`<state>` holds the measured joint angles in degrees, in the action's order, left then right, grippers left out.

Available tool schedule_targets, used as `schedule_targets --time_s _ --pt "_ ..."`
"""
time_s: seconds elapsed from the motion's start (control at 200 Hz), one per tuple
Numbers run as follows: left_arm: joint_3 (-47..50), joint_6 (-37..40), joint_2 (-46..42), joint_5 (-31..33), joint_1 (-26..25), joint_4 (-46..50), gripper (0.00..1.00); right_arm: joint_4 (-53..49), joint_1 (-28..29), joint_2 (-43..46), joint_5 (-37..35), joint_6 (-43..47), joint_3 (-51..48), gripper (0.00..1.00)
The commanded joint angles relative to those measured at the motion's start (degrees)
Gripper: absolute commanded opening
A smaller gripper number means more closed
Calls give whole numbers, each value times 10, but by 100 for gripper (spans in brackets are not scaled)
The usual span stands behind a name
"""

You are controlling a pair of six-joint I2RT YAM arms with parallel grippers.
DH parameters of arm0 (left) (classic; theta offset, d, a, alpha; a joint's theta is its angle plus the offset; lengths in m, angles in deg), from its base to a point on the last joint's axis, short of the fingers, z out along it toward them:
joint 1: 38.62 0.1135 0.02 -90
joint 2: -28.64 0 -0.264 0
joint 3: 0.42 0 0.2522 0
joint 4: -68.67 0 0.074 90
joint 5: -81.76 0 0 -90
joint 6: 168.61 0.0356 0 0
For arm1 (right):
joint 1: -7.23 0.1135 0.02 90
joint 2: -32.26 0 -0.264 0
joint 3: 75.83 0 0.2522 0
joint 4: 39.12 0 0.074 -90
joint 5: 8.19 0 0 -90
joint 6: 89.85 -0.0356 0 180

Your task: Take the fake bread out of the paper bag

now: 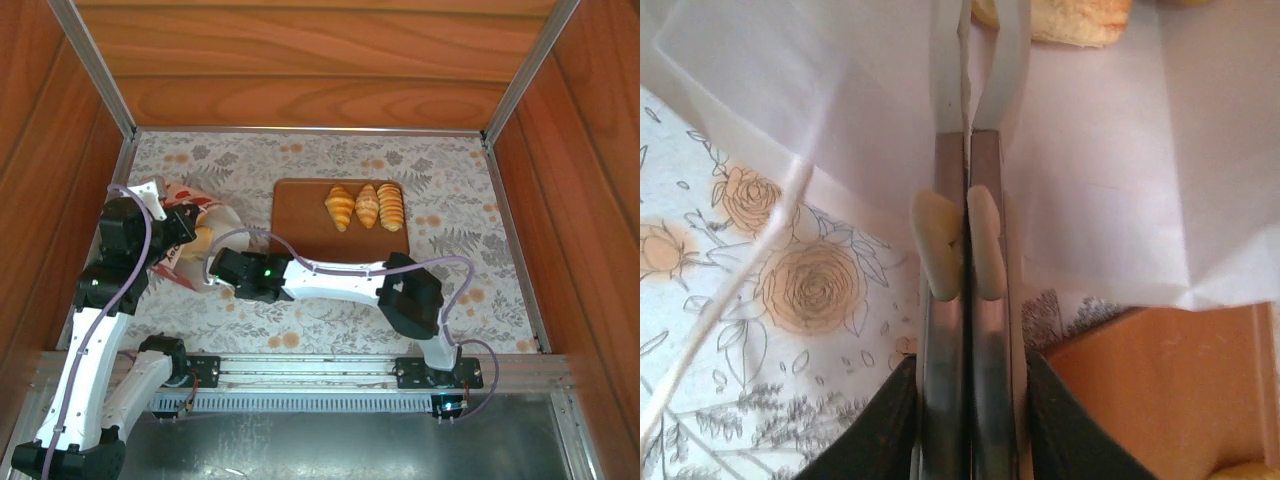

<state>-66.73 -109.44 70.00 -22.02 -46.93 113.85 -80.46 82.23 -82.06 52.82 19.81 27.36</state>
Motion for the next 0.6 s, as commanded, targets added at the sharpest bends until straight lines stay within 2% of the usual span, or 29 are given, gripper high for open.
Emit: schedule_targets --time_s 0.0,0.125,0.255,0.48,0.595 --pt "-21 28 -1 2 -2 26 0 1 2 80 38 -95 -20 19" --pt "-21 35 0 4 -1 32 0 -14 -11 121 122 -170 -42 18" --pt "-21 36 1 3 -2 32 0 -37 -40 135 268 -233 -50 19" --pt "-27 36 6 0 -2 32 0 -63 -102 105 476 -338 -34 24" --pt "-28 35 7 -2 -3 32 0 -68 -140 85 545 -384 -28 27"
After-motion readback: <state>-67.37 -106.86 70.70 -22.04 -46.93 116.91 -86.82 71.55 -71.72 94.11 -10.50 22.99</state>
